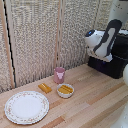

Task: Carefully navigate your gripper to the air fryer's handle. Confidently seize the handle using your gripper. Gradually bring the handle toward yourself to access the air fryer.

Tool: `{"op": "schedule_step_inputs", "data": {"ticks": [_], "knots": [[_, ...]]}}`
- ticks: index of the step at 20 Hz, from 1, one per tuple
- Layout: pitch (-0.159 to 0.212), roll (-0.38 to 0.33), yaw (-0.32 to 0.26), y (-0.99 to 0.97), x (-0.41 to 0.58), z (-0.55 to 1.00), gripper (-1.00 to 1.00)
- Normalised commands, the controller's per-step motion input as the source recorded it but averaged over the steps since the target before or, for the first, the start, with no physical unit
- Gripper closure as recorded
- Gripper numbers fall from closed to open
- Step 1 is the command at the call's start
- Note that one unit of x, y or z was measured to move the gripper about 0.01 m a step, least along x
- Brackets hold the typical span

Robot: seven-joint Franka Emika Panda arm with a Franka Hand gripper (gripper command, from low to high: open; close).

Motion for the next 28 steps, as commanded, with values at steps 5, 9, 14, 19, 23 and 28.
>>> {"op": "schedule_step_inputs", "data": {"ticks": [5,9,14,19,23,28], "knots": [[0.034,0.324,-0.120,0.43,0.011,0.11,1.00],[-0.005,0.240,-0.110,0.59,-0.010,0.05,1.00],[-0.077,0.083,-0.226,0.53,-0.034,0.02,1.00],[-0.096,0.049,-0.195,0.63,-0.020,-0.01,1.00],[-0.151,0.049,-0.115,0.80,-0.015,-0.13,1.00],[-0.182,0.064,-0.096,0.83,-0.031,-0.11,1.00]]}}
